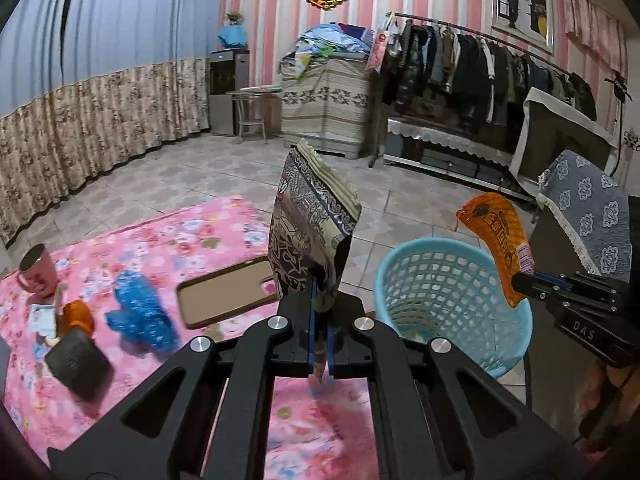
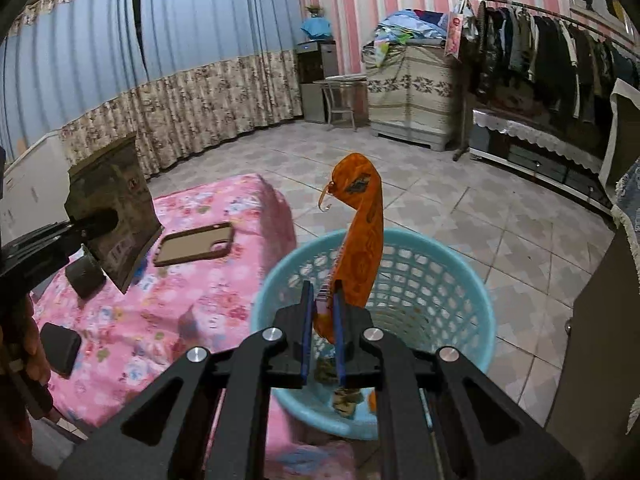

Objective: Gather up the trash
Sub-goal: 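Carry the snack packet and orange wrapper over the blue basket with both tools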

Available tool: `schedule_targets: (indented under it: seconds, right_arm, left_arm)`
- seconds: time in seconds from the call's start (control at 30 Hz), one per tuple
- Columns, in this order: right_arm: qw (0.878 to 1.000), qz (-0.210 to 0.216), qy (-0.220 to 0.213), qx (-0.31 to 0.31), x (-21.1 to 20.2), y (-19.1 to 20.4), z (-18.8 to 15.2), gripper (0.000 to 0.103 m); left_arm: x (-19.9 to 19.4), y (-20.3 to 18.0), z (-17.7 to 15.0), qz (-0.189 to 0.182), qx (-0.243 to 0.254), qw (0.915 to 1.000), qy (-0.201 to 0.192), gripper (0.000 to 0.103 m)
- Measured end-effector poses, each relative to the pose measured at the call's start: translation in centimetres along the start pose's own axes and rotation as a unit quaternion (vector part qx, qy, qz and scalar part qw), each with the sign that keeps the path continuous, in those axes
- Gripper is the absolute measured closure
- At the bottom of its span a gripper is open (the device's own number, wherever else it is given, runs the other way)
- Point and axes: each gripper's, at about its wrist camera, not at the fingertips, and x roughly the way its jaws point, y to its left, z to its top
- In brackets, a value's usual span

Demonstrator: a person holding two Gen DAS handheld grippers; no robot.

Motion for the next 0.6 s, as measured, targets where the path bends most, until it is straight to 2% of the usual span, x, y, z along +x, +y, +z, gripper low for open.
schedule_targets:
  seconds: [0.6]
  right_arm:
    - [0.998,-0.009,0.009,0.057,2.4,-5.1,-1.9,0.093]
  left_arm:
    - [5.5,-7.2,0.4,-0.046,0.039,0.998,0.017,0.101]
